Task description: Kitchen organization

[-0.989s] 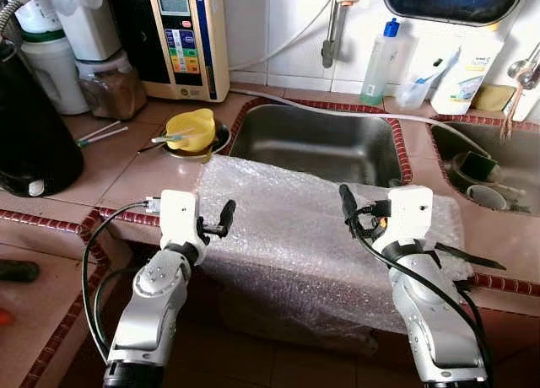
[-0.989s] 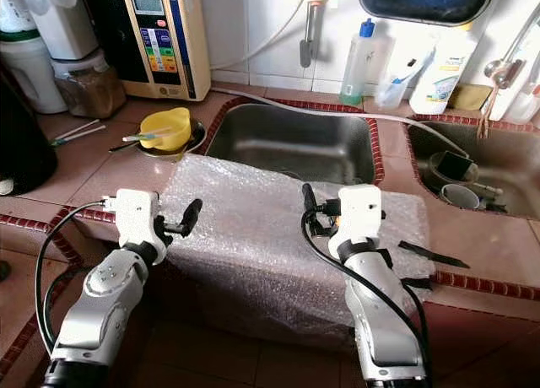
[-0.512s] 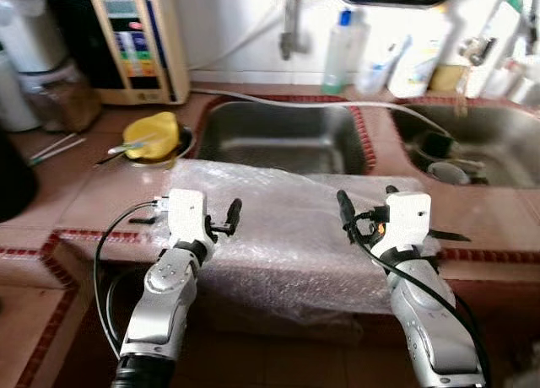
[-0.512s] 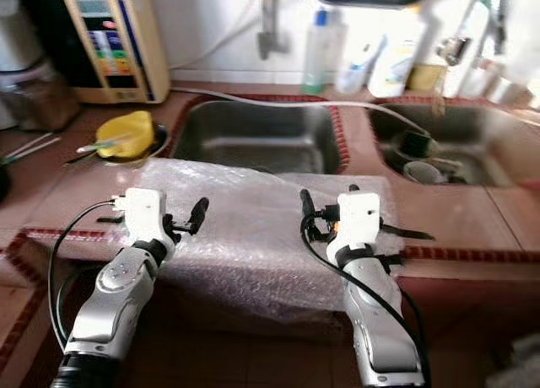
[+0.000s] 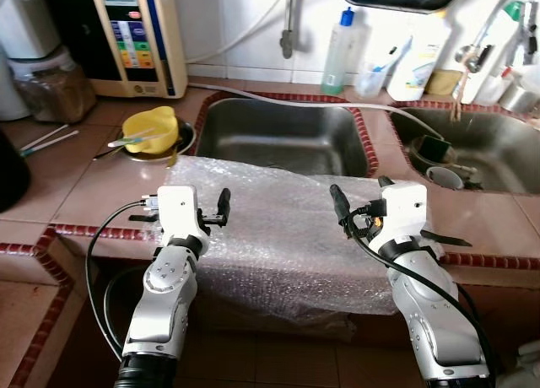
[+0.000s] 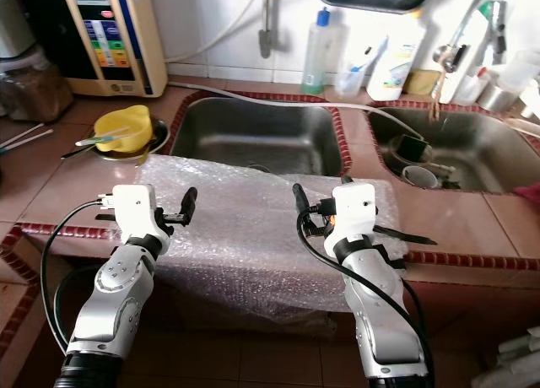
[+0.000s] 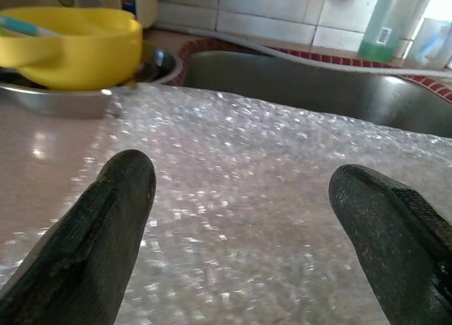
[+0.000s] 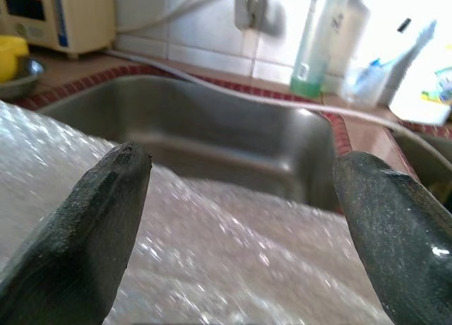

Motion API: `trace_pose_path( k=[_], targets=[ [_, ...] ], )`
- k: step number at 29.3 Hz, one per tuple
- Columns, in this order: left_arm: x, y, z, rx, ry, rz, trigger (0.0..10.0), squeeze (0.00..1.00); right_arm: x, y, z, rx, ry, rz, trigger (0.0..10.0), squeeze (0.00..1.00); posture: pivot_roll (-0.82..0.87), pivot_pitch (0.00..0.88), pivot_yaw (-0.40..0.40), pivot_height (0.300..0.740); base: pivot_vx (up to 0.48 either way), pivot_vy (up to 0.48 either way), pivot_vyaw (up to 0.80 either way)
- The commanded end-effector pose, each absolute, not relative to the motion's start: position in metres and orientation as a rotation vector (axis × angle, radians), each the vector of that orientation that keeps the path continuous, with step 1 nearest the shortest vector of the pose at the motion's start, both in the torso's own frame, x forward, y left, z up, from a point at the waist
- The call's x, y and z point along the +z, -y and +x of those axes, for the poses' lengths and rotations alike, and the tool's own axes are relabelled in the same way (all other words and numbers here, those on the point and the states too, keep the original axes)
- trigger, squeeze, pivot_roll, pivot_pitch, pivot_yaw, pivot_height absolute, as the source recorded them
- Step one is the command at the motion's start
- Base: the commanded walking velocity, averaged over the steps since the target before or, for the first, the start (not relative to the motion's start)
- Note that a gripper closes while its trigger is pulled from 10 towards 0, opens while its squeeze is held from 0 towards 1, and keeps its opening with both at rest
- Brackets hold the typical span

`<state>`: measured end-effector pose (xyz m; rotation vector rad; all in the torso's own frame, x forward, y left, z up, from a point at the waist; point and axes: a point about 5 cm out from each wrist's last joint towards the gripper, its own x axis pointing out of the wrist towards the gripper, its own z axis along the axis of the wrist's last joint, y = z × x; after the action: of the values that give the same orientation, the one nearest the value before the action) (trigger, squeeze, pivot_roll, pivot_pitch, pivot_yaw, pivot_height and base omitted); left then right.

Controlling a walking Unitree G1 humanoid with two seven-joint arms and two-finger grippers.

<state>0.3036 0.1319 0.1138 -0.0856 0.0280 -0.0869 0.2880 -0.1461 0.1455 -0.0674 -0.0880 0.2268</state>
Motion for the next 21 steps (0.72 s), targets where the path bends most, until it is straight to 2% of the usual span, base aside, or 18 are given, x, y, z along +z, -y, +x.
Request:
trace_pose_path(
  k=[1,10,21],
  targets=[
    [0.113,-0.130,0.304,-0.091,-0.029,-0.073,10.0,0.00,0.151,0.147,0.289,0.230,0.101,-0.072,10.0,0.00,-0.01,0.000,-0.040,0.740,0.000,0.000,0.00],
    [0.117,-0.131,0.305,-0.089,0.003,-0.047,10.0,0.00,0.150,0.144,0.285,0.239,0.104,-0.067,10.0,0.00,-0.02,0.000,-0.026,0.740,0.000,0.000,0.00],
    [0.124,-0.148,0.298,-0.038,0.023,0.003,10.0,0.00,0.151,0.145,0.284,0.263,0.109,-0.075,10.0,0.00,0.01,0.000,-0.020,0.740,0.000,0.000,0.00]
  ],
)
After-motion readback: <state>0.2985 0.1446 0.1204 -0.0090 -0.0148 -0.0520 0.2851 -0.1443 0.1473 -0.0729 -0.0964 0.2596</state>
